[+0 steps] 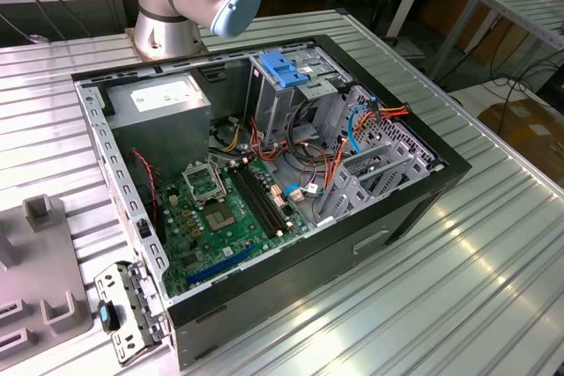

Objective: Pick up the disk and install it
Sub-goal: 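Pick up the disk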

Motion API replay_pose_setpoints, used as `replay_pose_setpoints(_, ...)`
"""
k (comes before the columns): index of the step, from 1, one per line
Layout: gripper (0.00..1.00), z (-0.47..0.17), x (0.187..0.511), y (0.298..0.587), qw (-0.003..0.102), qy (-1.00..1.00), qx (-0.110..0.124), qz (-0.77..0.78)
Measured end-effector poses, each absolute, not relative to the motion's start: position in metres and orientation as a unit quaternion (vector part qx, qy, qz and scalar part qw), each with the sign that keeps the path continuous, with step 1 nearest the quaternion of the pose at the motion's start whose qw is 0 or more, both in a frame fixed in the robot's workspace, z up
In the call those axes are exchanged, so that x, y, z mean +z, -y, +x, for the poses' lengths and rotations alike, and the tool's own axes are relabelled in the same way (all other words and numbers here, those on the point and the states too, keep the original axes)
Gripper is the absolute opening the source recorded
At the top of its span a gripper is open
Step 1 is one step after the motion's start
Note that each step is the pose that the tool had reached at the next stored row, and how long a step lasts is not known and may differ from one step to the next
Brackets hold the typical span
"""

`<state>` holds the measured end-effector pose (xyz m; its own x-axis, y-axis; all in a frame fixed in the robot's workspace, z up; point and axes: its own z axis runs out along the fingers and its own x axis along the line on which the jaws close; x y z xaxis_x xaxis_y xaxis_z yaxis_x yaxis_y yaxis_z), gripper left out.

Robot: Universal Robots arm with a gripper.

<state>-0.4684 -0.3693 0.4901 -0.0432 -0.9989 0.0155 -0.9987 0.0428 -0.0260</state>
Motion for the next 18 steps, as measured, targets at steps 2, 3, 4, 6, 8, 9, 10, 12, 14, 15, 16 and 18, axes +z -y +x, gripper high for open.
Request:
replay_pose_setpoints(2, 0.37, -0.467, 0.49, 0.369, 0.003, -0.722, -0.015, -0.692)
replay_pose_setpoints(3, 0.37, -0.465, 0.49, 0.369, 0.003, -0.722, -0.015, -0.692)
replay_pose_setpoints(4, 0.37, -0.462, 0.49, 0.369, 0.003, -0.722, -0.015, -0.692)
replay_pose_setpoints(6, 0.37, -0.459, 0.49, 0.369, 0.004, -0.722, -0.014, -0.692)
replay_pose_setpoints(8, 0.37, -0.455, 0.49, 0.369, 0.004, -0.722, -0.014, -0.692)
replay_pose_setpoints(9, 0.37, -0.453, 0.49, 0.369, 0.004, -0.722, -0.014, -0.692)
replay_pose_setpoints(10, 0.37, -0.452, 0.49, 0.369, 0.004, -0.722, -0.014, -0.692)
replay_pose_setpoints(12, 0.37, -0.45, 0.49, 0.369, 0.004, -0.722, -0.014, -0.692)
replay_pose_setpoints(14, 0.37, -0.448, 0.49, 0.369, 0.004, -0.722, -0.014, -0.692)
replay_pose_setpoints(15, 0.37, -0.445, 0.49, 0.369, 0.004, -0.722, -0.014, -0.692)
replay_pose_setpoints(16, 0.37, -0.437, 0.49, 0.369, 0.004, -0.722, -0.014, -0.692)
replay_pose_setpoints(18, 0.37, -0.419, 0.49, 0.369, 0.004, -0.722, -0.014, -0.692)
